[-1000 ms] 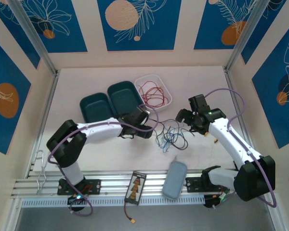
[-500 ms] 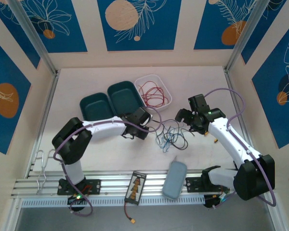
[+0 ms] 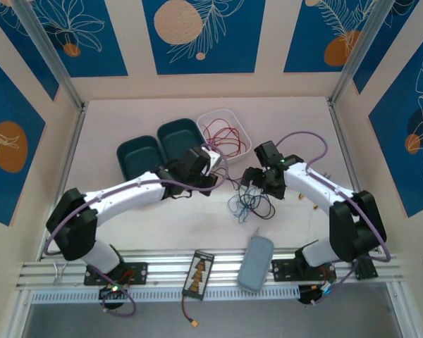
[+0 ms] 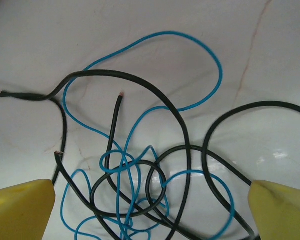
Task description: Untangle the cables
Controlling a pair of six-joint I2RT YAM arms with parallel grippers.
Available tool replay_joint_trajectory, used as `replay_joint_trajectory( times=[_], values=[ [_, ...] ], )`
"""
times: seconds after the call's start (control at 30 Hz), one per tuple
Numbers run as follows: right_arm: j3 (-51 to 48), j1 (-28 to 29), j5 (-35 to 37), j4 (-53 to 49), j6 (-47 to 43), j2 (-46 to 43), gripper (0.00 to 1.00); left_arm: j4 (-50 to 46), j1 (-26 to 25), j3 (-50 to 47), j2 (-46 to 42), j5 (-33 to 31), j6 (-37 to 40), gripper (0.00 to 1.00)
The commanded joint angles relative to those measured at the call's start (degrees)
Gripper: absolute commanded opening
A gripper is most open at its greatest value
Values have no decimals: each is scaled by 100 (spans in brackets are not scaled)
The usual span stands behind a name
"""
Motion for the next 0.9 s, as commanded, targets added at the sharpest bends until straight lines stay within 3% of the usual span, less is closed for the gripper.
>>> replay_joint_trajectory(
  times=[0.0, 0.47, 0.87],
  values=[
    [333, 132, 115, -40, -65, 302, 99, -12, -43, -79, -439, -155, -97, 0],
    [471, 185, 476, -98, -13, 1403, 99, -429, -43, 395, -1606, -1064, 538, 0],
    [445, 115, 689, -190, 58, 1329, 99, -472, 127, 923, -2174, -2487, 1425, 0]
  ],
)
